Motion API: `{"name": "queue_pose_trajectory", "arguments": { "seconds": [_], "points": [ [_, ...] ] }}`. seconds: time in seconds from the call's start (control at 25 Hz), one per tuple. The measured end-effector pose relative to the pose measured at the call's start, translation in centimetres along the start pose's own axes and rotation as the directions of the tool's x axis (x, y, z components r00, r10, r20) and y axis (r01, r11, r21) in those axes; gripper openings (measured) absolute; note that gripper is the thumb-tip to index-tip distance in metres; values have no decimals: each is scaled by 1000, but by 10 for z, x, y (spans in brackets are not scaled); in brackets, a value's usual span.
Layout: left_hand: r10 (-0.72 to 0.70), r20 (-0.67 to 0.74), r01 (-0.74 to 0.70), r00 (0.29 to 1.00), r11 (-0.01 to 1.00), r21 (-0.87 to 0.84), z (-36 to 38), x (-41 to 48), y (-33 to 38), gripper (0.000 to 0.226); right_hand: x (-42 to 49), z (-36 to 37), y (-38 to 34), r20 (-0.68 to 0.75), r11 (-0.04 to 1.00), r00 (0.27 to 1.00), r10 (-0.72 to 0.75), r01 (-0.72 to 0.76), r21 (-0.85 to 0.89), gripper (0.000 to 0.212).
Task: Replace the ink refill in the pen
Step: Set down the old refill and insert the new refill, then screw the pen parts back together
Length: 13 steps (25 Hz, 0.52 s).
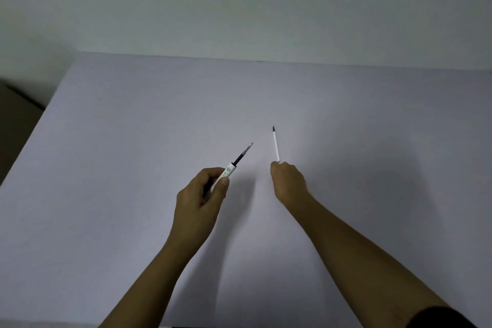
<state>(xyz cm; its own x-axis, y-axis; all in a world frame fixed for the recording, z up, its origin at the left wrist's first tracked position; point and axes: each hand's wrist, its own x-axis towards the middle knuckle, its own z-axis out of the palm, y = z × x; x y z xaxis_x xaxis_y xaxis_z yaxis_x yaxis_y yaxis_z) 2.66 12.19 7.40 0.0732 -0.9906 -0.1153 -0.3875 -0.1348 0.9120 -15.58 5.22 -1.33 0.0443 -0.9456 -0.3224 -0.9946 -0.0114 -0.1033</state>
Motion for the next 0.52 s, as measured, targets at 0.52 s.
{"name": "queue_pose_trajectory", "arguments": {
  "seconds": [0.52],
  "points": [
    [43,12,-43,999,999,27,-9,-9,14,14,-64,-69,-15,-88,67,944,317,70,995,9]
  ]
}}
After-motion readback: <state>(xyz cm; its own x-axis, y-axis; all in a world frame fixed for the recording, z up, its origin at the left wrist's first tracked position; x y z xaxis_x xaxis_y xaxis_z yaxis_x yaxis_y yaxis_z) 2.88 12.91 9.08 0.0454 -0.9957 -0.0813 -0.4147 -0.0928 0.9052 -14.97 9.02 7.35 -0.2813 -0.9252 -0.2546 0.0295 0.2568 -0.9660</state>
